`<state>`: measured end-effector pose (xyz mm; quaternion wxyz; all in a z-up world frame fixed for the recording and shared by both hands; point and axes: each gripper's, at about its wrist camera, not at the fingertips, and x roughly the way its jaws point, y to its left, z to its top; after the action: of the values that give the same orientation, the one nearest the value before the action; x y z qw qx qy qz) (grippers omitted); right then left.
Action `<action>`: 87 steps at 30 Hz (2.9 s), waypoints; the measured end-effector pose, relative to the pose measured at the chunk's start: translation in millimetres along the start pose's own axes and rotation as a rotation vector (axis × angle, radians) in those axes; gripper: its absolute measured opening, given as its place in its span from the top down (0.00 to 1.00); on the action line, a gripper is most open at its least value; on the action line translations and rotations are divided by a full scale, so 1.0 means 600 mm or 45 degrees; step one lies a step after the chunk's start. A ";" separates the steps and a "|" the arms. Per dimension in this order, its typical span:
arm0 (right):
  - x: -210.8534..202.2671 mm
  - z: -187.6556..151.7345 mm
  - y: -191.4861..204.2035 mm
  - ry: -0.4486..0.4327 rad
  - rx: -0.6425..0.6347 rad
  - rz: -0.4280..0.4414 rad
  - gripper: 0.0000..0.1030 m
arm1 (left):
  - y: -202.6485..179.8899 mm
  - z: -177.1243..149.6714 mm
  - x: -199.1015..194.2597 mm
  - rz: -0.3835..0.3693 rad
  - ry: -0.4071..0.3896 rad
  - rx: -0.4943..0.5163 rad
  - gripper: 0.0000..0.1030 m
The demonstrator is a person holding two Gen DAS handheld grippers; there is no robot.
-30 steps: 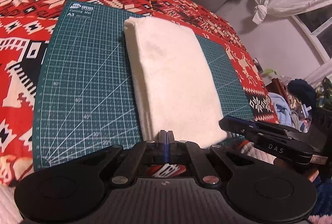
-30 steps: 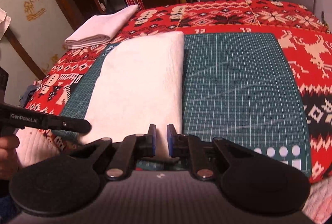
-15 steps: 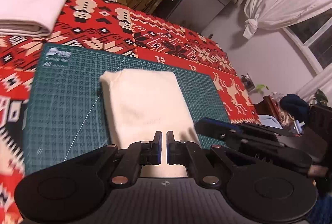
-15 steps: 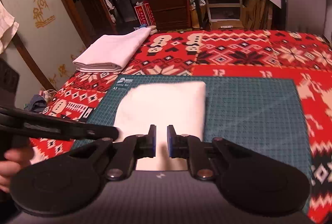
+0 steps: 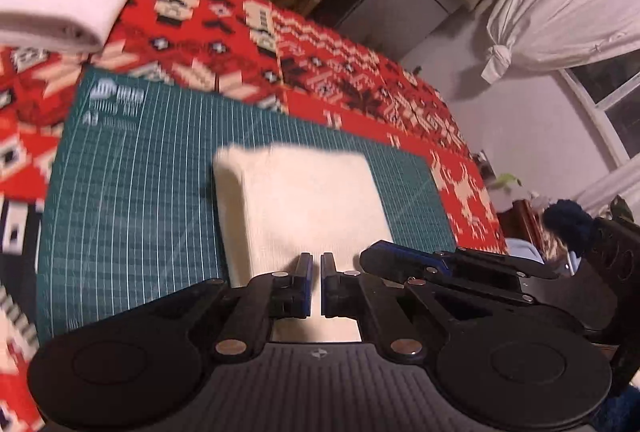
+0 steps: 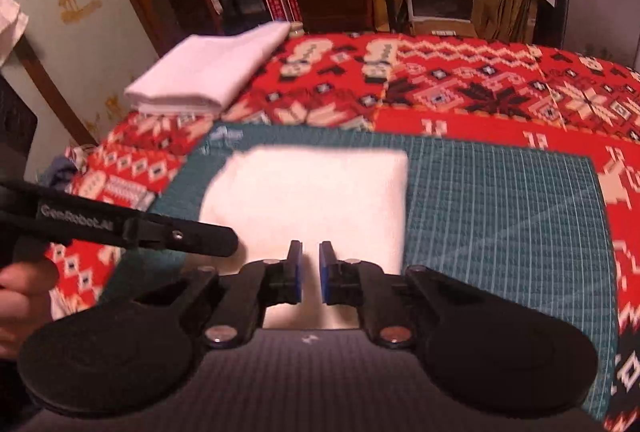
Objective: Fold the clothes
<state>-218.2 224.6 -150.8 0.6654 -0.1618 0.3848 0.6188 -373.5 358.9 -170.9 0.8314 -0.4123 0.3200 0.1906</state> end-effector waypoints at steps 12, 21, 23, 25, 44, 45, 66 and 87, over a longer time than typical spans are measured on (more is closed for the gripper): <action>0.036 0.040 -0.006 0.001 0.014 0.008 0.91 | 0.028 0.038 0.028 0.074 -0.007 -0.039 0.98; 0.067 0.066 -0.015 -0.004 0.059 0.009 0.91 | 0.031 0.060 0.027 0.080 -0.045 -0.040 0.98; 0.075 0.070 -0.010 -0.005 0.042 -0.009 0.91 | 0.027 0.063 0.035 0.103 -0.036 -0.026 0.98; 0.095 0.071 -0.012 0.033 0.043 -0.035 0.92 | 0.026 0.067 0.044 0.129 -0.011 -0.026 0.97; 0.081 0.070 -0.059 -0.028 0.080 -0.111 0.97 | -0.015 0.069 0.056 0.163 -0.008 0.097 0.97; 0.083 0.071 -0.065 -0.032 0.088 -0.128 1.00 | -0.016 0.068 0.064 0.207 -0.002 0.120 0.96; 0.016 -0.012 0.034 0.102 0.034 0.078 0.92 | 0.003 -0.018 -0.002 0.044 0.100 -0.019 0.97; -0.039 -0.095 0.111 0.143 -0.046 0.057 0.92 | 0.032 -0.120 -0.062 -0.003 0.093 -0.103 0.92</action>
<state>-297.4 181.2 -154.1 0.6257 -0.1996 0.4139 0.6304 -438.7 310.2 -188.9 0.8020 -0.4526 0.3419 0.1874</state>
